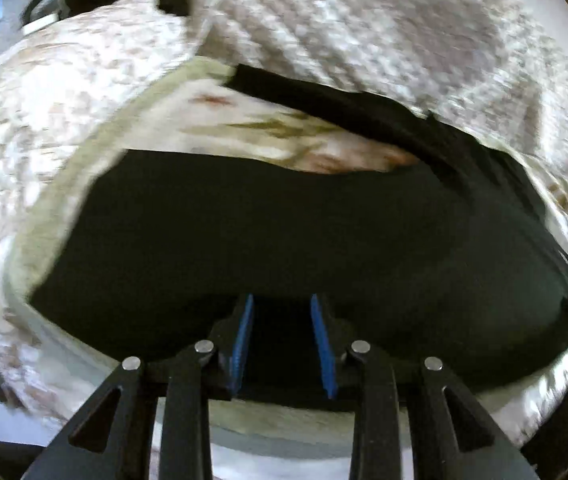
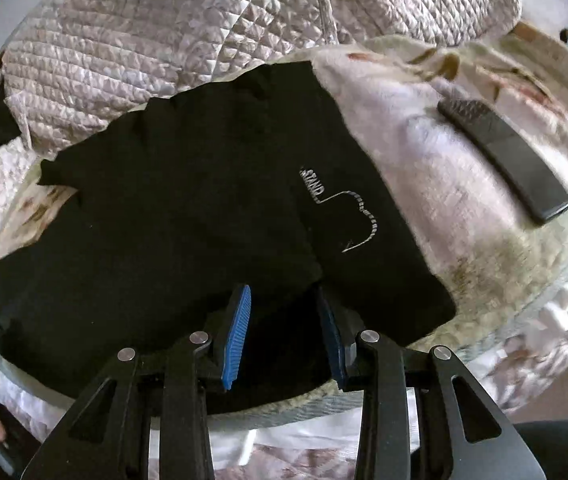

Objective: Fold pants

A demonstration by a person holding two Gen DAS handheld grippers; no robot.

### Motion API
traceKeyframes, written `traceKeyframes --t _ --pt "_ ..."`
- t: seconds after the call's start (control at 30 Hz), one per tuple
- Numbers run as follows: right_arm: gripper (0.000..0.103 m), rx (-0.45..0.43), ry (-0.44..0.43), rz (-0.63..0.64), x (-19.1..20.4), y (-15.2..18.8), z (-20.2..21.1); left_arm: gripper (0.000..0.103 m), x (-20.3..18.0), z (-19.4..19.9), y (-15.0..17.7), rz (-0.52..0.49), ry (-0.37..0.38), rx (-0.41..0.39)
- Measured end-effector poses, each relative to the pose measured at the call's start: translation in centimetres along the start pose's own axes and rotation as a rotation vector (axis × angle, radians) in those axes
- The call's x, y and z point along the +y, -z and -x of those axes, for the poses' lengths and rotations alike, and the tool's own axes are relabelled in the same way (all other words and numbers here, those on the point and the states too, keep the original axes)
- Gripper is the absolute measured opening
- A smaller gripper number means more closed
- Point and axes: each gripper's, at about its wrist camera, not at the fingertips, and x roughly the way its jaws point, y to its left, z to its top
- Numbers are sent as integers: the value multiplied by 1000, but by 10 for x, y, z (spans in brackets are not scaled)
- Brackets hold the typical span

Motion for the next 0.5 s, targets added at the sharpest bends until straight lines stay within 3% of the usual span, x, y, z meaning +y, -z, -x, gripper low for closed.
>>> traceKeyframes --t 0.13,0.23,0.33,0.5 --pt "35 -81 -17 25 7 -19 16 34 22 -4 -29 56 -69 -17" --pt "35 -86 -45 42 16 -40 12 36 39 -18 -50 88 -132 -16" --pt "35 -42 -79 62 28 -51 -6 38 54 -34 -62 138 -180 7" --pt "35 70 -34 87 35 -45 -53 48 55 -43 -61 141 -195 -6"
